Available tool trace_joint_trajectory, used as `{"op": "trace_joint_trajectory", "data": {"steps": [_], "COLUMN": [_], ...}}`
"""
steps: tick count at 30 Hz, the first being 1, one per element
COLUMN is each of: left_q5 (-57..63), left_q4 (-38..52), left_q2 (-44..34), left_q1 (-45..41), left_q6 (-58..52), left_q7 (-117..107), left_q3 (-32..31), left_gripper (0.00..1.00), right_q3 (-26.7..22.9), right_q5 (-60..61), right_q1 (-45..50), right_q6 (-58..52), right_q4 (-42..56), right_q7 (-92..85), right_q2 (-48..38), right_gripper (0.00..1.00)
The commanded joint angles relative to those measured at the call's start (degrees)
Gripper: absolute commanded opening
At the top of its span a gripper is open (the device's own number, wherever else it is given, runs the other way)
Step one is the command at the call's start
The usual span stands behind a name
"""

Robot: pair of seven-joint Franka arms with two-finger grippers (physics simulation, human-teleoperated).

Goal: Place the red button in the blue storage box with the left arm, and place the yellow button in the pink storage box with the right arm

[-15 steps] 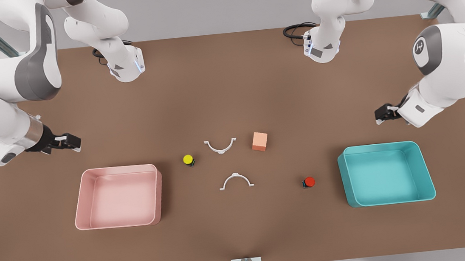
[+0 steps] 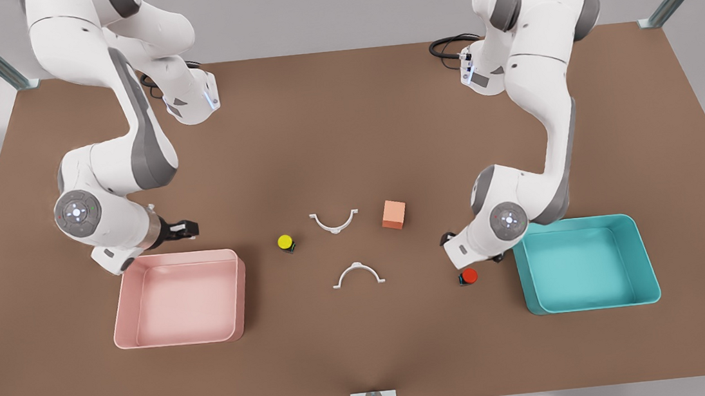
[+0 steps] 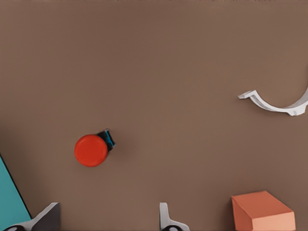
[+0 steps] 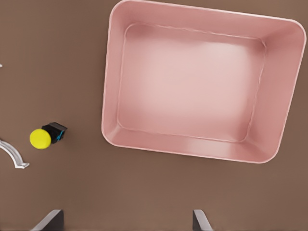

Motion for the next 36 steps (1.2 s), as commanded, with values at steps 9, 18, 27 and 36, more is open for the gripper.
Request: {"op": "trace_joint_trajectory", "data": {"steps": [9,18,27,36], "left_q5": [0.2,0.2,-0.2,-0.2], "left_q4": [-2.0,3.8,3.3,3.5], "left_q2": [5.6,11.8,11.5,9.9], "left_q1": [1.5,1.5,1.6,1.8], "left_q6": [12.2,12.3,12.2,11.4], "left_q7": [-0.3,-0.3,1.9,1.5], "left_q3": [0.9,0.4,0.5,0.7], "left_gripper": [1.0,0.95,0.64,0.48], "right_q3": [6.1,6.4,6.8,7.5], "right_q5": [-0.1,-1.2,-1.1,-1.0], "right_q1": [3.9,6.2,6.7,6.2], "right_q6": [17.1,26.4,29.8,37.3], "right_q4": [4.7,11.8,8.9,-6.5], "right_q7": [26.5,20.2,21.0,24.6], "right_q2": [14.3,27.2,28.0,20.5], "right_gripper": [1.0,1.0,1.0,1.0]}}
